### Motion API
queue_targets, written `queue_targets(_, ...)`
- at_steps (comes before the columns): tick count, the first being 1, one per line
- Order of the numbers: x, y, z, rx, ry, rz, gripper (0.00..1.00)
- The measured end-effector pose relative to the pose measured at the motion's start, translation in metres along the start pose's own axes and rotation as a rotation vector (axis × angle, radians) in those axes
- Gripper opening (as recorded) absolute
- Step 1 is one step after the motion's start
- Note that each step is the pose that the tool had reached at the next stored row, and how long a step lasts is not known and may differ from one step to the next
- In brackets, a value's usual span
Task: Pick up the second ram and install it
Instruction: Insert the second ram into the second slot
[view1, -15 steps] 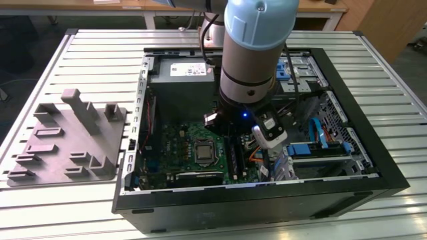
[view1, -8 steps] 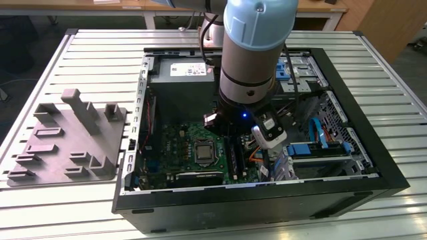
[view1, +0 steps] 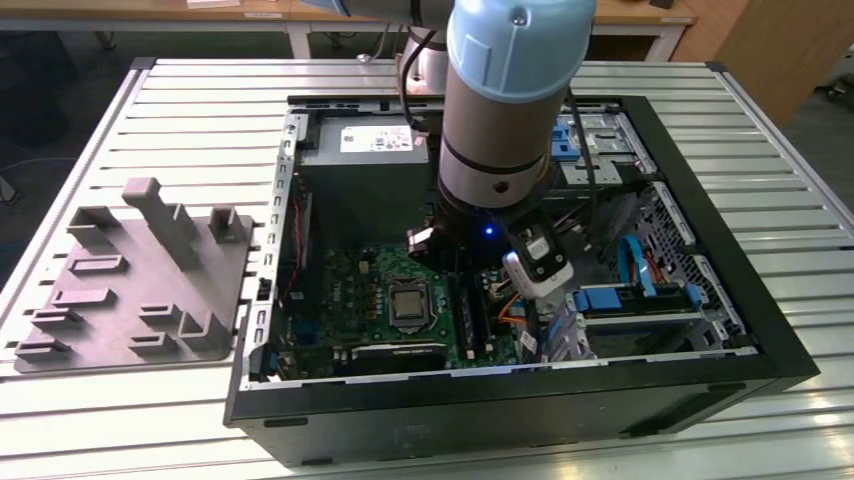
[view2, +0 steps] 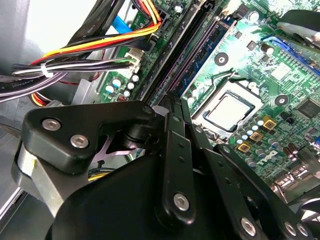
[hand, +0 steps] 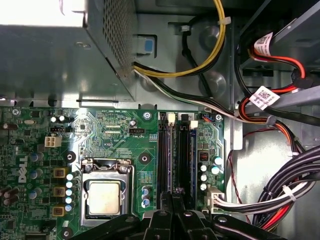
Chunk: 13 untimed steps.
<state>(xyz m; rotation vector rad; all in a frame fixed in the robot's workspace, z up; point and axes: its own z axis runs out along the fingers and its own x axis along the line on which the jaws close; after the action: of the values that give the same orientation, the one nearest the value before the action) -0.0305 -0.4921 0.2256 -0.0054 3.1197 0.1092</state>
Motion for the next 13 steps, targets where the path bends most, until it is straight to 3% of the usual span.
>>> queue_targets(13, 0.0005, -0.0002, 0.0031, 0.0002, 0.0001, 0.000, 0.11)
